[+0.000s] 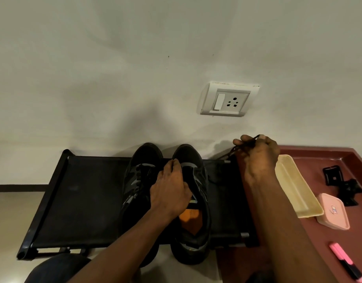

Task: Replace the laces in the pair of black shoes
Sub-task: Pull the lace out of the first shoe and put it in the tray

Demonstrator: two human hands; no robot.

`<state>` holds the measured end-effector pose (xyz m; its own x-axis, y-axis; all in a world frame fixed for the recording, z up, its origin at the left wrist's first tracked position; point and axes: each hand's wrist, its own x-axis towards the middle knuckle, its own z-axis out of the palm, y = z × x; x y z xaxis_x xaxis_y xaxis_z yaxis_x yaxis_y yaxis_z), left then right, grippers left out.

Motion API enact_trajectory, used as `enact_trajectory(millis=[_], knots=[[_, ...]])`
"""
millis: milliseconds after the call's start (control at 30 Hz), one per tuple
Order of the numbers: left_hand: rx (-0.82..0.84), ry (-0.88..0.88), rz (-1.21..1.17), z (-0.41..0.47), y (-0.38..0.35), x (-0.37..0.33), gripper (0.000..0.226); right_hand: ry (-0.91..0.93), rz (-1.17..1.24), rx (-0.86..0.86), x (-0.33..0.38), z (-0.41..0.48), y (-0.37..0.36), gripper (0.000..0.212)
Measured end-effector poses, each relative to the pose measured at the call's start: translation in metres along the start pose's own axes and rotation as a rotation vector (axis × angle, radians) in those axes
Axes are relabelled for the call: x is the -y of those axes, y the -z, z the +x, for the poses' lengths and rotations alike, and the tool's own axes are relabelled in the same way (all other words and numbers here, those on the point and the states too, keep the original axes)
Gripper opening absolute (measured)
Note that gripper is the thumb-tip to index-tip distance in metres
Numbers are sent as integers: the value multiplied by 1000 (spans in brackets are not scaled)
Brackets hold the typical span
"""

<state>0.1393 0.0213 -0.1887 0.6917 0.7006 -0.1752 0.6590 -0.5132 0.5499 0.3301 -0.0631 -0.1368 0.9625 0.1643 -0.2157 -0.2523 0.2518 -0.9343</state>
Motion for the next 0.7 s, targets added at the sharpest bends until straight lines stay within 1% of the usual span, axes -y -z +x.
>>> enact_trajectory(millis=[33,67,100,167,233,300,333,433,500,600,700], knots=[[0,0,-3,0,0,0,73,-4,-38,11,0,0,0,16],[-1,0,-6,0,0,0,73,-2,-161,42,-1,-1,1,14],[-2,1,-10,1,0,0,74,9,-350,102,-1,-4,1,10],[-5,1,-16,1,-1,1,74,50,-778,281,-4,-10,2,8],[-5,-2,-22,1,-1,2,74,81,-1096,483,-9,-20,1,9],[-4,-7,-25,1,-2,2,74,55,-1282,652,-14,-30,-3,8],[-3,-9,-26,1,-2,3,74,48,-1347,695,-17,-34,-5,8],[2,-12,-29,1,-2,3,74,82,-1490,709,-24,-40,-10,8],[3,-12,-26,2,-2,3,74,114,-1521,706,-24,-41,-11,11],[0,-13,-19,1,-1,2,74,119,-1410,657,-20,-40,-12,13],[0,-16,-13,1,-1,2,73,43,-1267,582,-14,-40,-13,13]])
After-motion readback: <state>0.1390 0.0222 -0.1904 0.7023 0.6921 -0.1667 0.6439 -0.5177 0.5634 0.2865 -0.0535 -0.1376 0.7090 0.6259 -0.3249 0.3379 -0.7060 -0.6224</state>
